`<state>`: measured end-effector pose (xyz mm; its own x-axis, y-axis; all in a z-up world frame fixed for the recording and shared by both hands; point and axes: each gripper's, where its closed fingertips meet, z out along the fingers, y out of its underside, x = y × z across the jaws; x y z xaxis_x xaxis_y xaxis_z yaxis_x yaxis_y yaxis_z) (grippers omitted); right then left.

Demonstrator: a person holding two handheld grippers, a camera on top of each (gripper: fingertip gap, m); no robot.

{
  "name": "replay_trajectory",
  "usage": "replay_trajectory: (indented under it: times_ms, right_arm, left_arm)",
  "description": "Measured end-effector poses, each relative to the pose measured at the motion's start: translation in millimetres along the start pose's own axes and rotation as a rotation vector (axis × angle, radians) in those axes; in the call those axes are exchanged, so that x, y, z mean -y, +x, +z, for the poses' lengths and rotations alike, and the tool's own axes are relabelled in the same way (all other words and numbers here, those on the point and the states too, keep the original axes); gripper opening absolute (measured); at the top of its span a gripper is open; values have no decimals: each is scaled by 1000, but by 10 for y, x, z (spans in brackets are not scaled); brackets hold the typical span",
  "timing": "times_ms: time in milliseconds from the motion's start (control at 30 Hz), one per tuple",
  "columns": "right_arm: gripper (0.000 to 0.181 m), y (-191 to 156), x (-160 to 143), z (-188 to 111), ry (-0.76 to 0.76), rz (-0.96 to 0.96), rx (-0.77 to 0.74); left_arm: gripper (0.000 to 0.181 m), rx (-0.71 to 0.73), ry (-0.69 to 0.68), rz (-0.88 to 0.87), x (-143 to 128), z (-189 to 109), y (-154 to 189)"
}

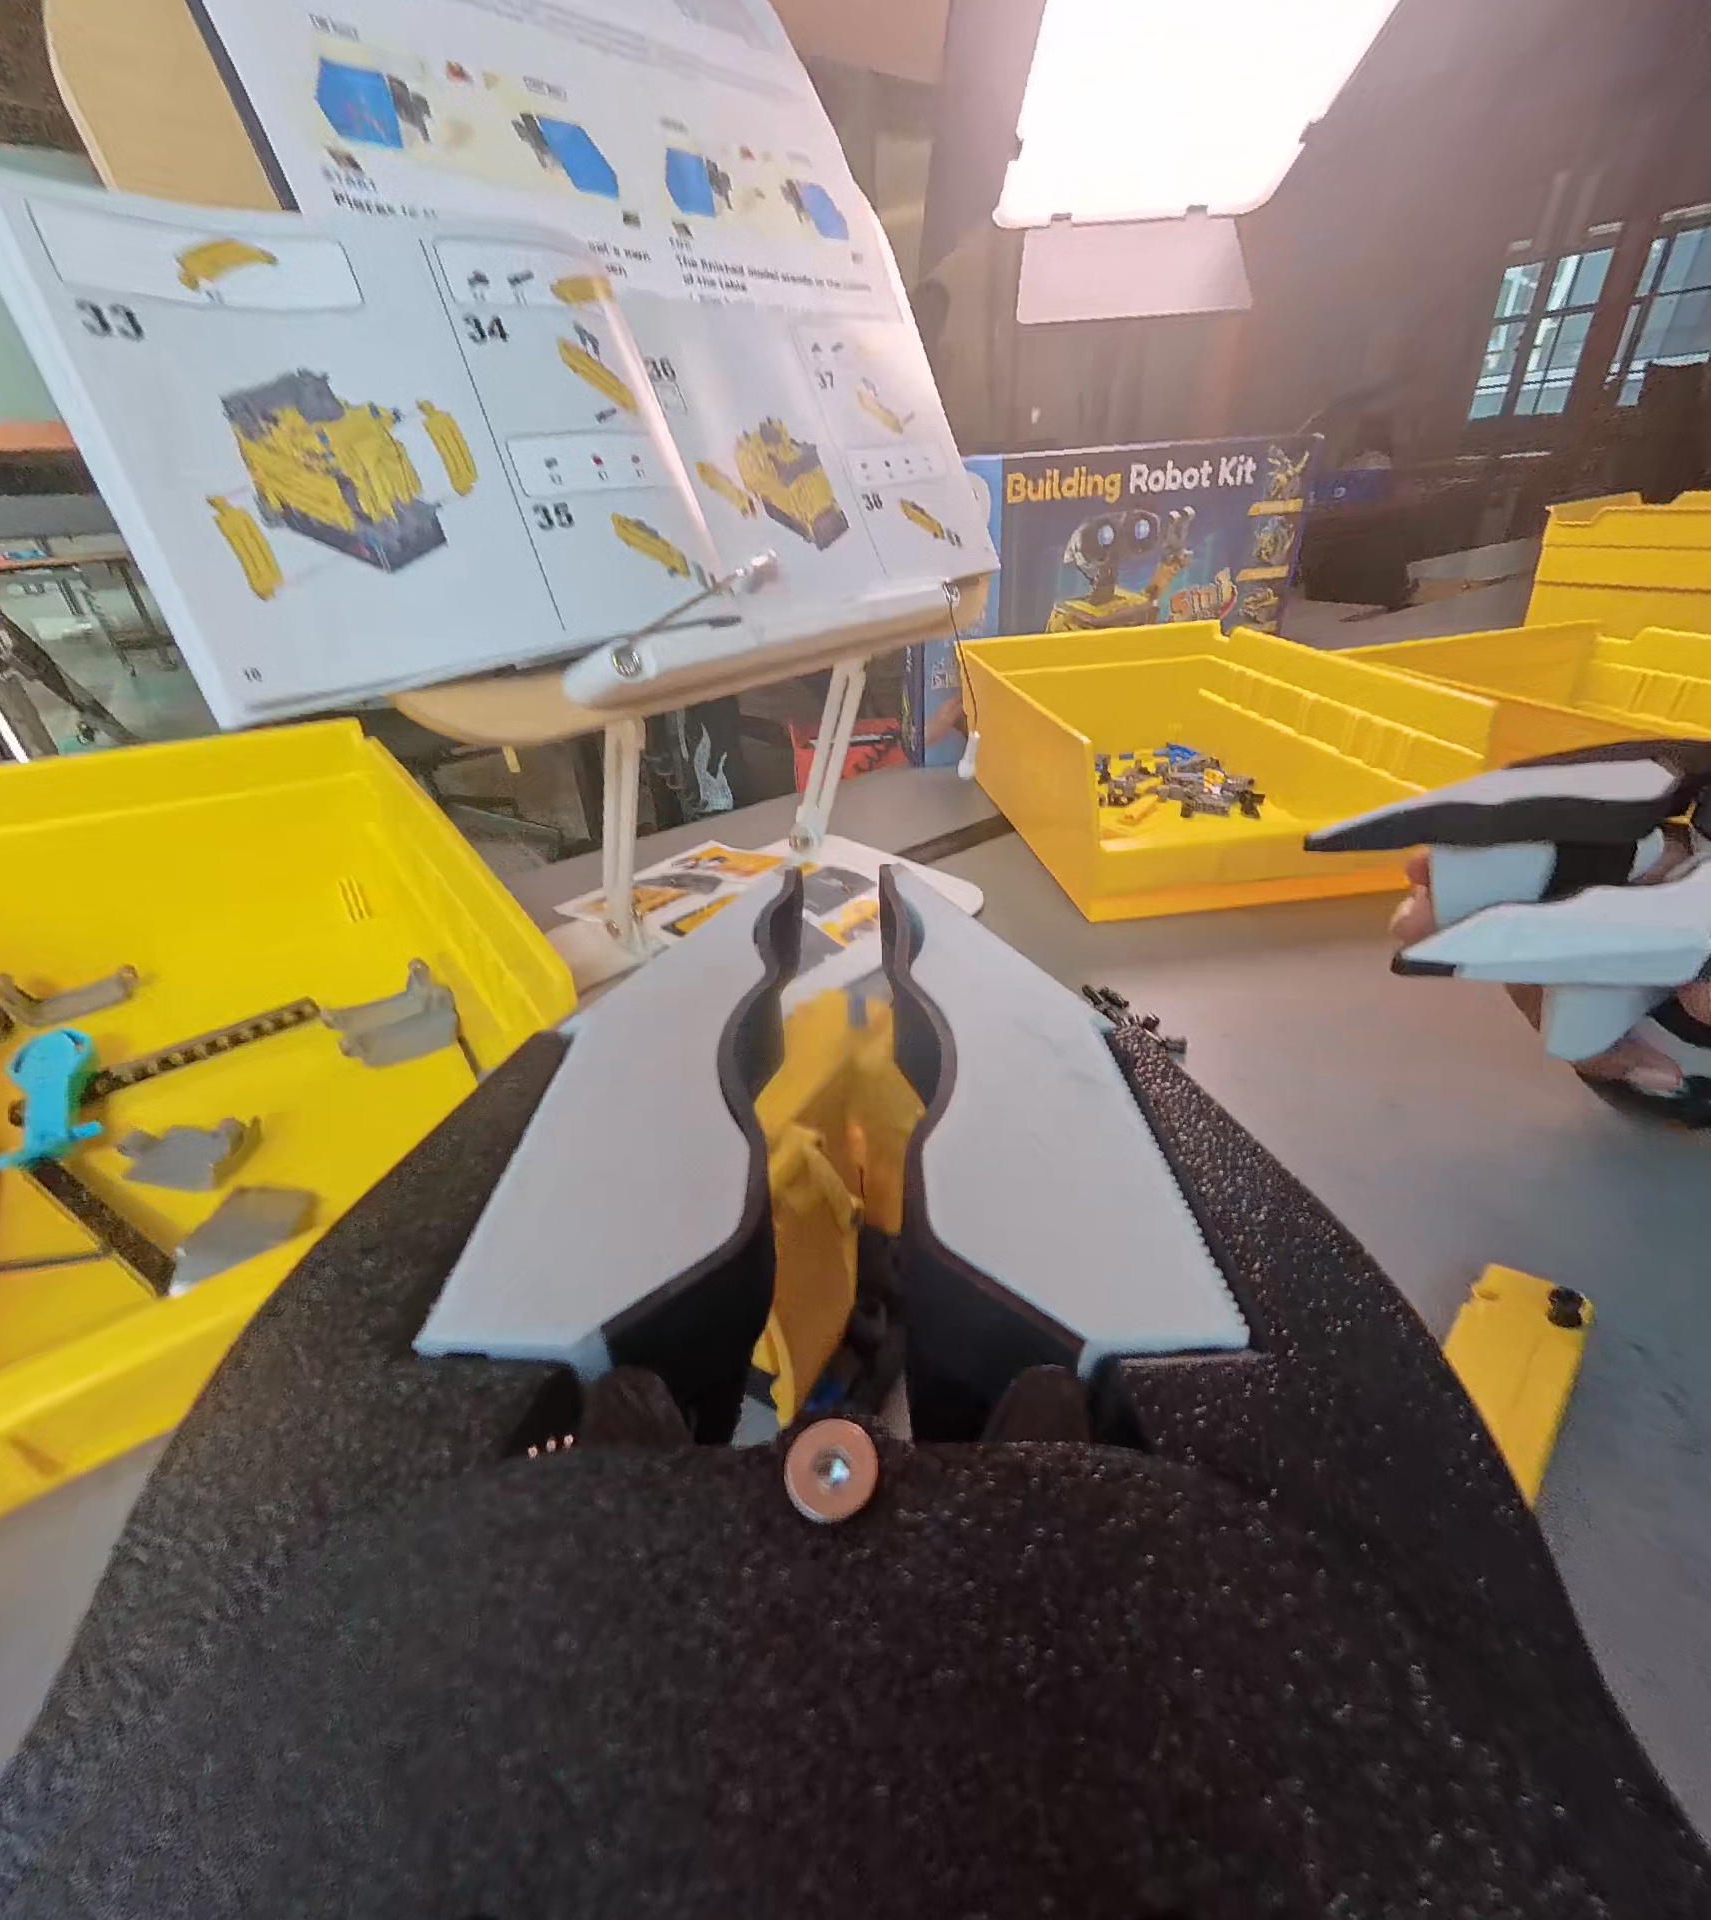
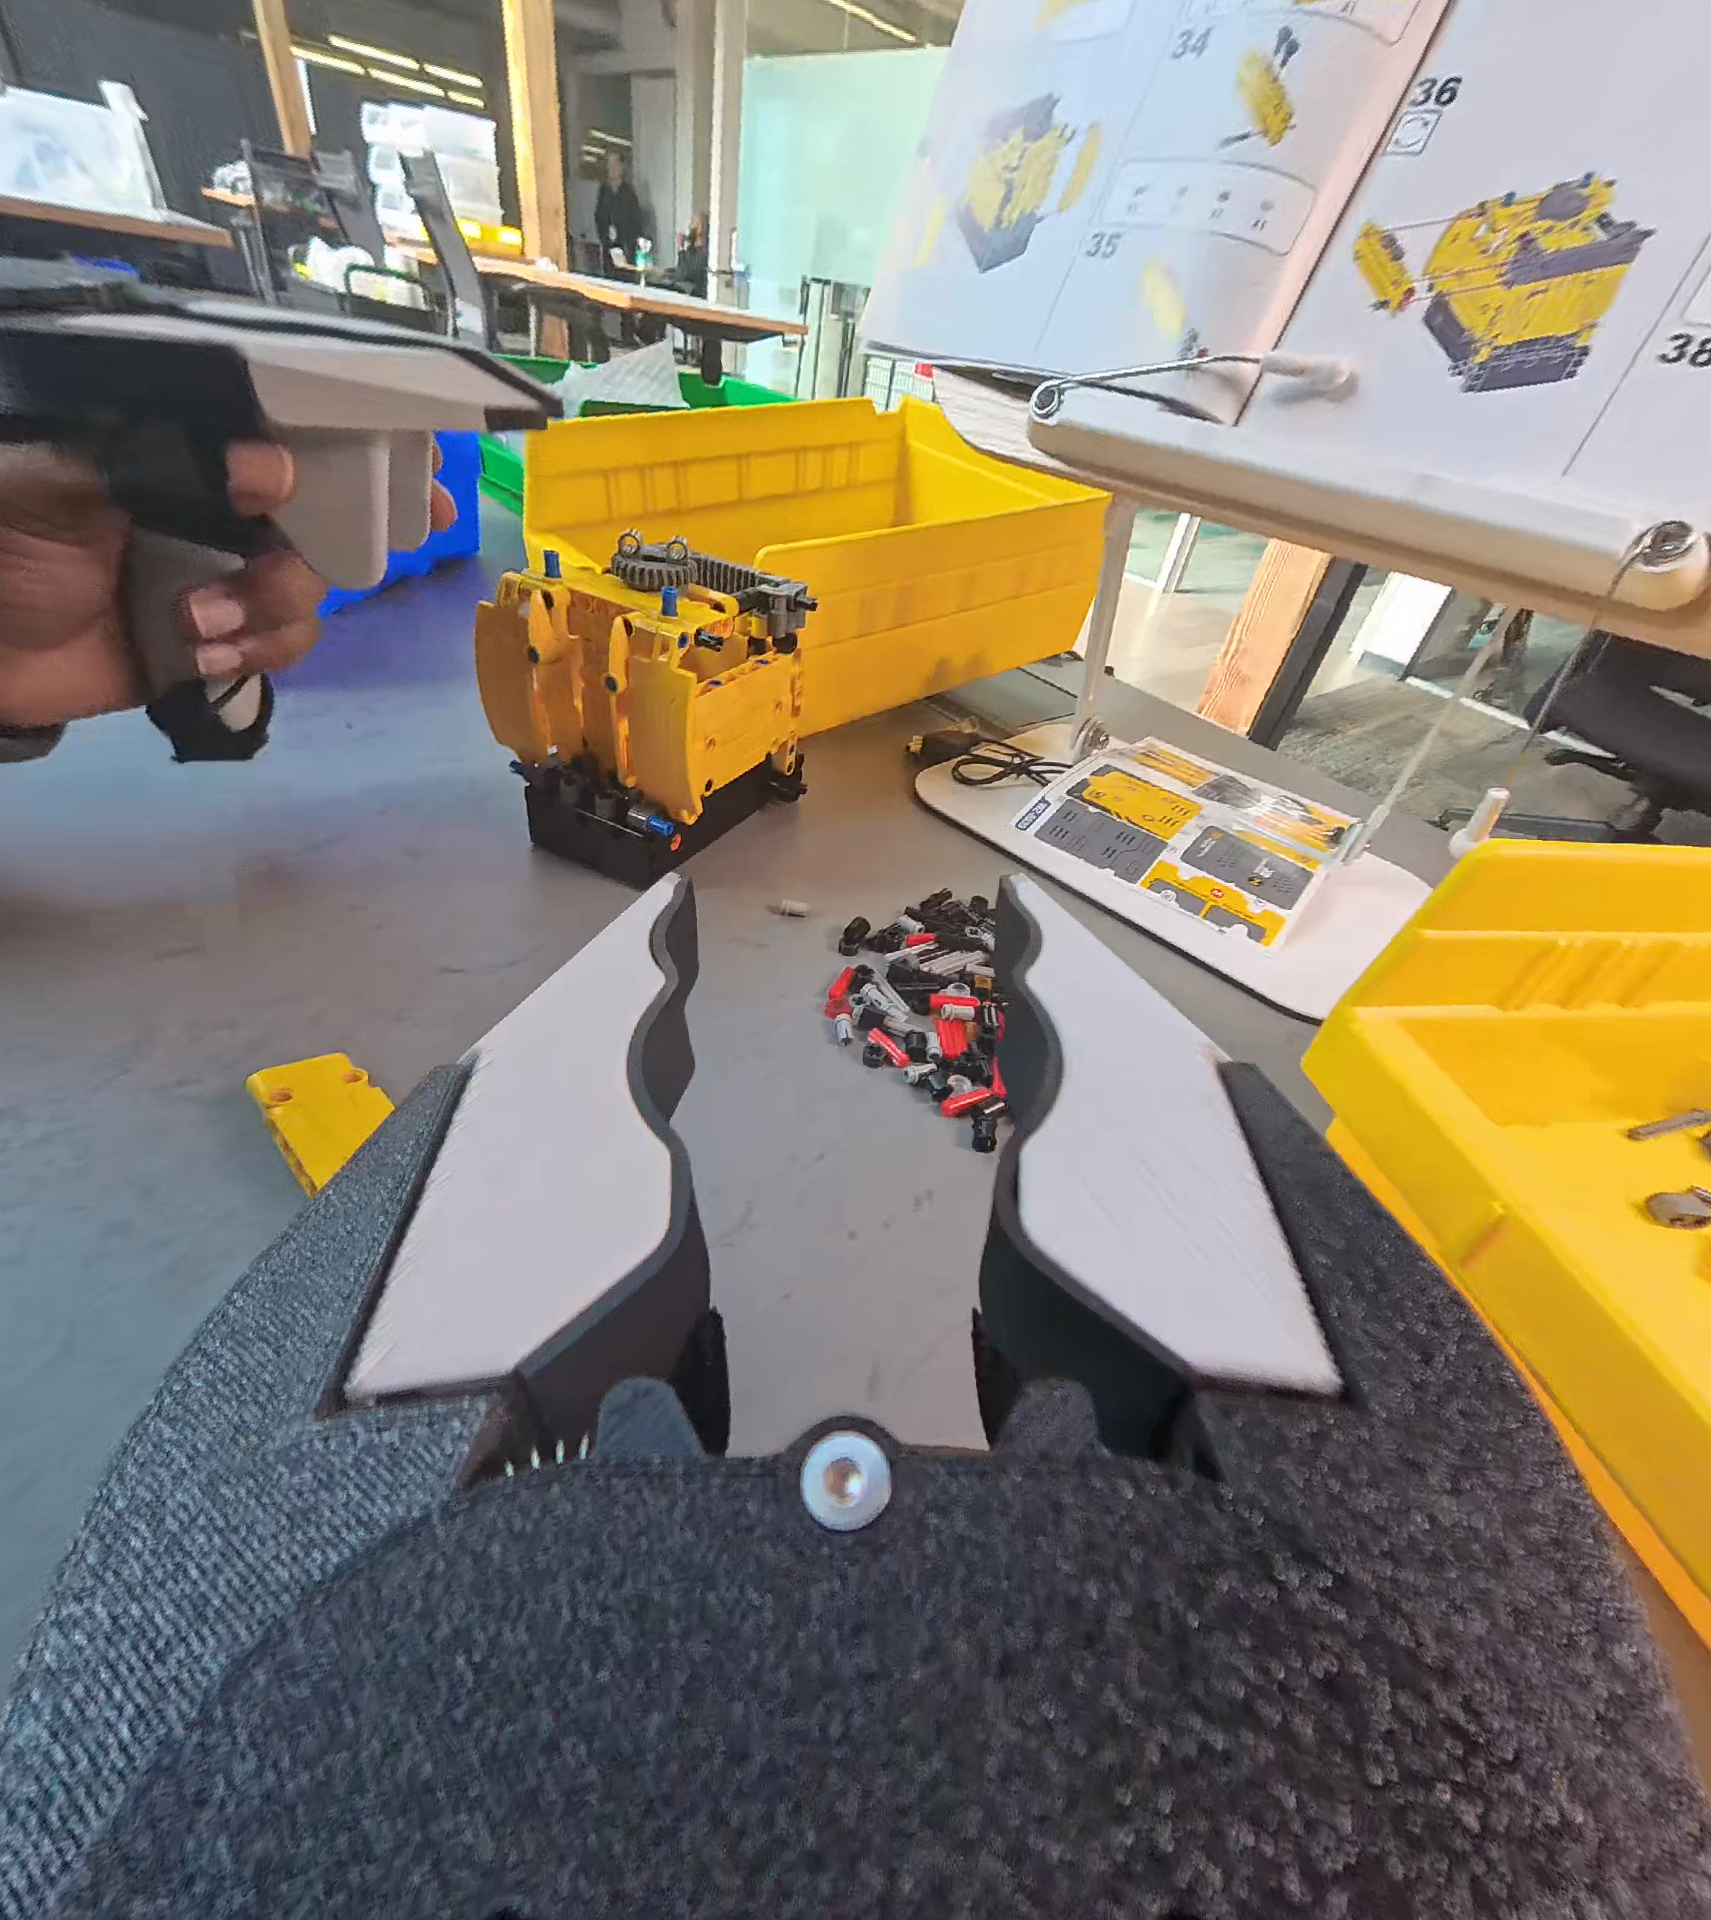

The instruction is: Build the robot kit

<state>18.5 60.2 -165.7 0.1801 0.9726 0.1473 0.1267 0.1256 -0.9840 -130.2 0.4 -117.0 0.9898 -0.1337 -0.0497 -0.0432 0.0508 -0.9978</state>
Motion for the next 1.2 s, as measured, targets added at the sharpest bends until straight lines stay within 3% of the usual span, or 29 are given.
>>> replay_trajectory:
  times_ms: [200, 333, 433, 1200]
  right_arm:
    - [51, -33, -3, 4, 8, -44, -12]
    - [50, -25, -23, 6, 1, -53, -19]
    - [49, -23, -53, 22, -10, -75, -21]
    - [46, -14, -93, 27, -25, -84, -2]
  left_arm:
    - [6, 63, 44, 52, 675, 691, -421]
    - [4, 115, 10, 73, 753, 1243, -731]
    - [1, 151, -7, 99, 730, 1480, -904]
    - [0, 129, -54, 93, 561, 1756, -949]
